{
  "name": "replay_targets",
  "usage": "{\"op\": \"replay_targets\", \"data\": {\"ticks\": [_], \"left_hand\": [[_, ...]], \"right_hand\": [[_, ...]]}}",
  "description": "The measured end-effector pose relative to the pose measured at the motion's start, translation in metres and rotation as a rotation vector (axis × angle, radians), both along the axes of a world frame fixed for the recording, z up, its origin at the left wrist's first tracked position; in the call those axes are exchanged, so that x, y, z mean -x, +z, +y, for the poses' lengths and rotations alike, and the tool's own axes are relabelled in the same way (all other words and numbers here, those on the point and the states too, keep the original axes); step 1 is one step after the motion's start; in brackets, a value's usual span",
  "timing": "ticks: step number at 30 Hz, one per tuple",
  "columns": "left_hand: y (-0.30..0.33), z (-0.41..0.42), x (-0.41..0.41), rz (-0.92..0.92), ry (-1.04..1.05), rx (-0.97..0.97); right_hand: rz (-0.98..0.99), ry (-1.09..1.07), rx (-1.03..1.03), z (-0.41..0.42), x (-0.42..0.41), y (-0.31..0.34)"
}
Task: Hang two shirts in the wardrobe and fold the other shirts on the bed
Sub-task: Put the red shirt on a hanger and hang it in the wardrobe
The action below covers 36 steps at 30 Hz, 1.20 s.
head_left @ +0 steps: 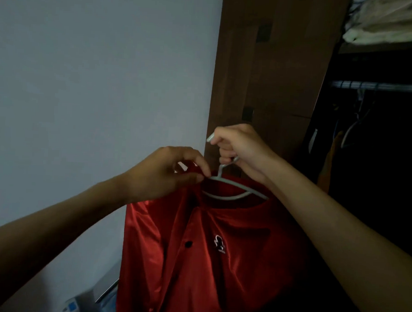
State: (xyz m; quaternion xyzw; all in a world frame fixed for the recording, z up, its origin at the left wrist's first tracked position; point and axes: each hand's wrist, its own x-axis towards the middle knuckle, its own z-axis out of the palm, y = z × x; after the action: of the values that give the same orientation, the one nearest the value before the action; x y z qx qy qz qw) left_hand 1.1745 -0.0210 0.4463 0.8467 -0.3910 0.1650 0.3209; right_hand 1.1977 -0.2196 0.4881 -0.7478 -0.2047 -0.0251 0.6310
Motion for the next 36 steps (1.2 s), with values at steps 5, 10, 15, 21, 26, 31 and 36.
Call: {"op": "replay_targets", "data": {"ticks": [5, 10, 15, 21, 26, 31, 36], "left_hand": [[0.001, -0.01, 0.002, 0.216, -0.079, 0.267], [-0.006, 0.014, -0.021, 0.131, 0.067, -0.202], [-0.029, 0.019, -0.028, 0.147, 0.058, -0.097], [-0.028, 0.039, -0.03, 0.165, 0.08, -0.078], [-0.019, 0.048, -0.025, 0.101, 0.141, -0.129], [-0.008, 0.037, -0.008, 0.042, 0.127, -0.072], [-0.01, 0.012, 0.004, -0.26, 0.104, 0.007]], "right_hand": [[-0.012, -0.032, -0.016, 0.002, 0.003, 0.003], [0.042, -0.03, -0.07, -0.022, 0.002, 0.003], [0.092, -0.004, -0.1, -0.046, 0.003, 0.008], [0.183, -0.084, -0.21, -0.078, -0.002, 0.001], [0.171, -0.138, -0.242, -0.079, -0.001, 0.002], [0.111, -0.166, -0.195, -0.074, 0.004, 0.016], [0.047, -0.211, -0.188, -0.061, 0.007, 0.03]]}}
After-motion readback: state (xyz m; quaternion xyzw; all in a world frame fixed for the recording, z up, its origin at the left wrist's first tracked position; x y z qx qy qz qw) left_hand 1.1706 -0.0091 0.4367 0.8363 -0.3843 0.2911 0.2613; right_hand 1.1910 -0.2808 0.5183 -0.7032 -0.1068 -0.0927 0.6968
